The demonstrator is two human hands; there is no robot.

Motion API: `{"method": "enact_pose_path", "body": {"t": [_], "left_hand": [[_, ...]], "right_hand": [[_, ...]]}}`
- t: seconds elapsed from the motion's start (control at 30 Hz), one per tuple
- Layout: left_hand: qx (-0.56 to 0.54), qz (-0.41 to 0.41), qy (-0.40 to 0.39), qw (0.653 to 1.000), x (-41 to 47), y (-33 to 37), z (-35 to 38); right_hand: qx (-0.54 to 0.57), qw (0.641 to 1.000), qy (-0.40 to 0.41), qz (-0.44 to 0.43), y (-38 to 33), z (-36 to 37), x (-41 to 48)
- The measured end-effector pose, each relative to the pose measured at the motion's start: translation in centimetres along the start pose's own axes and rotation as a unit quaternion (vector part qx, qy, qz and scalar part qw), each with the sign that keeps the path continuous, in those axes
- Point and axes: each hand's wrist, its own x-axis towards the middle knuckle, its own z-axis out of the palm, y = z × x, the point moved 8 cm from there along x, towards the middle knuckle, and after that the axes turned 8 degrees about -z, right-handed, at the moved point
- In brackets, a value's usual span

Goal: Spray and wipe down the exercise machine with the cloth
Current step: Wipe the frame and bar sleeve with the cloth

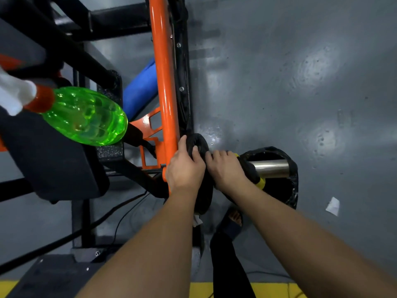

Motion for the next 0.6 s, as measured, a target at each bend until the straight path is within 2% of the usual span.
{"method": "enact_pose_path", "body": {"t": [0.07, 0.13, 0.2, 0.27, 0.3, 0.37, 0.47, 0.53, 0.6], "left_hand": [[0.017, -0.001, 0.001, 1.000, 0.0, 0.1, 0.1], [0.034, -0.002, 0.010, 0.999, 0.0, 0.1, 0.1], [0.050, -0.004, 0.019, 0.999, 0.1, 0.1, 0.1], [0.059, 0.000, 0.029, 0.998, 0.2, 0.1, 0.1], [0.065, 0.002, 0.032, 0.997, 0.2, 0.2, 0.1], [0.078, 0.002, 0.032, 0.996, 0.1, 0.3, 0.0], [0.074, -0.004, 0.024, 0.997, -0.1, 0.4, -0.1], [0.069, -0.008, 0.017, 0.997, 0.0, 0.5, 0.0], [0.068, -0.007, 0.011, 0.998, 0.1, 0.6, 0.1]], "right_hand": [[0.120, 0.986, -0.112, -0.002, 1.3, 0.1, 1.5], [0.258, 0.935, -0.242, 0.024, 2.7, 1.1, 2.1], [0.348, 0.890, -0.292, 0.045, 3.2, 1.8, 2.1], [0.381, 0.871, -0.307, 0.044, 3.6, 2.6, 2.0], [0.389, 0.874, -0.289, 0.037, 3.6, 2.6, 2.1], [0.368, 0.905, -0.211, 0.024, 3.6, 1.5, 1.6], [0.172, 0.983, -0.062, 0.002, 3.1, 0.0, -0.7], [0.049, 0.999, 0.010, -0.011, 2.1, 0.3, -2.1], [-0.030, 0.999, 0.043, -0.008, 1.6, 1.1, -3.3]]}}
